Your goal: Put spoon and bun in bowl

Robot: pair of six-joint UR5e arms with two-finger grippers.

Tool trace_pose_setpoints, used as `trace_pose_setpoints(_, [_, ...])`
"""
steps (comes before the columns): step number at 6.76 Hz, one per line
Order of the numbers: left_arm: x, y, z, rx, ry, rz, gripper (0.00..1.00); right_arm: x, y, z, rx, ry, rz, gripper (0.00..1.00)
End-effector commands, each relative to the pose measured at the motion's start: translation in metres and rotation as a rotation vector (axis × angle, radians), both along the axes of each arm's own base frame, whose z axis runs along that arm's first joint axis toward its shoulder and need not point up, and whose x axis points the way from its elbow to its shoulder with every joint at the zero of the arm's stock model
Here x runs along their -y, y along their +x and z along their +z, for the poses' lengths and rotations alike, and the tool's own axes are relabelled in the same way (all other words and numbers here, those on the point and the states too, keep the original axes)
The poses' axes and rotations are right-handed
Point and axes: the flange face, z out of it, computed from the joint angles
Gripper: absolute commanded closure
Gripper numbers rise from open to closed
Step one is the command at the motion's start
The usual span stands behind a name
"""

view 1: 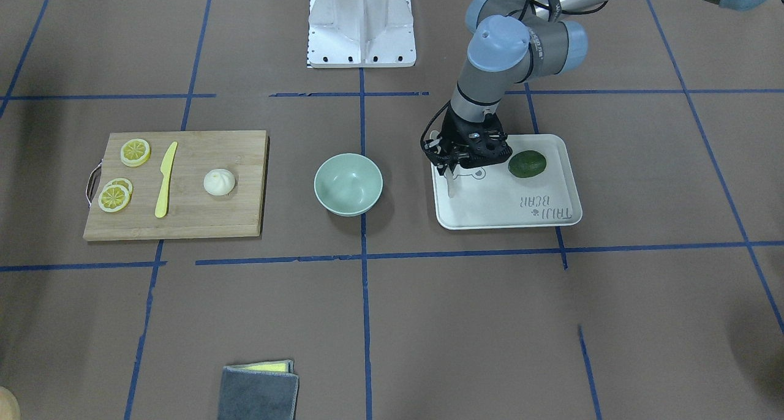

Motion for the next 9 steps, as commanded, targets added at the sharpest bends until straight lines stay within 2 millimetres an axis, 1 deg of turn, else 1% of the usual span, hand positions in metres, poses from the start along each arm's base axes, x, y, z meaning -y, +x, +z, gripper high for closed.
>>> trace_pose_setpoints(1, [0.021,0.034,-0.09,-0.066,0.081,-0.039,1.0,-0.001,-0.001,-0.003,0.026,-0.001,-0.005,0.0])
trace_pose_setpoints(2, [0.028,0.054,-0.122,-0.08,0.109,-0.052,1.0,-0.001,-0.002,-0.005,0.049,-0.005,-0.009,0.0])
trace_pose_setpoints(3, [0.021,0.063,-0.13,-0.115,0.148,-0.056,1.0,-0.002,-0.012,-0.008,0.06,-0.015,-0.022,0.0])
trace_pose_setpoints(4, [0.026,0.078,-0.118,-0.11,0.164,-0.072,1.0,-0.001,-0.03,-0.021,0.065,-0.052,-0.014,0.0])
trace_pose_setpoints(5, [0.022,0.09,-0.11,-0.107,0.174,-0.072,1.0,-0.001,-0.042,-0.03,0.075,-0.065,0.009,0.0])
trace_pose_setpoints(6, [0.019,0.093,-0.106,-0.1,0.174,-0.068,0.81,-0.003,-0.064,-0.039,0.087,-0.089,0.023,0.0])
trace_pose_setpoints(7, [0.011,0.098,-0.096,-0.086,0.187,-0.043,0.43,-0.005,-0.086,-0.047,0.093,-0.091,0.019,0.0])
trace_pose_setpoints(8, [0.011,0.096,-0.095,-0.082,0.191,-0.043,0.23,-0.006,-0.11,-0.052,0.075,-0.088,0.014,0.0])
trace_pose_setpoints(9, [0.007,0.085,-0.095,-0.096,0.198,-0.044,0.2,-0.005,-0.132,-0.064,0.071,-0.094,0.019,0.0])
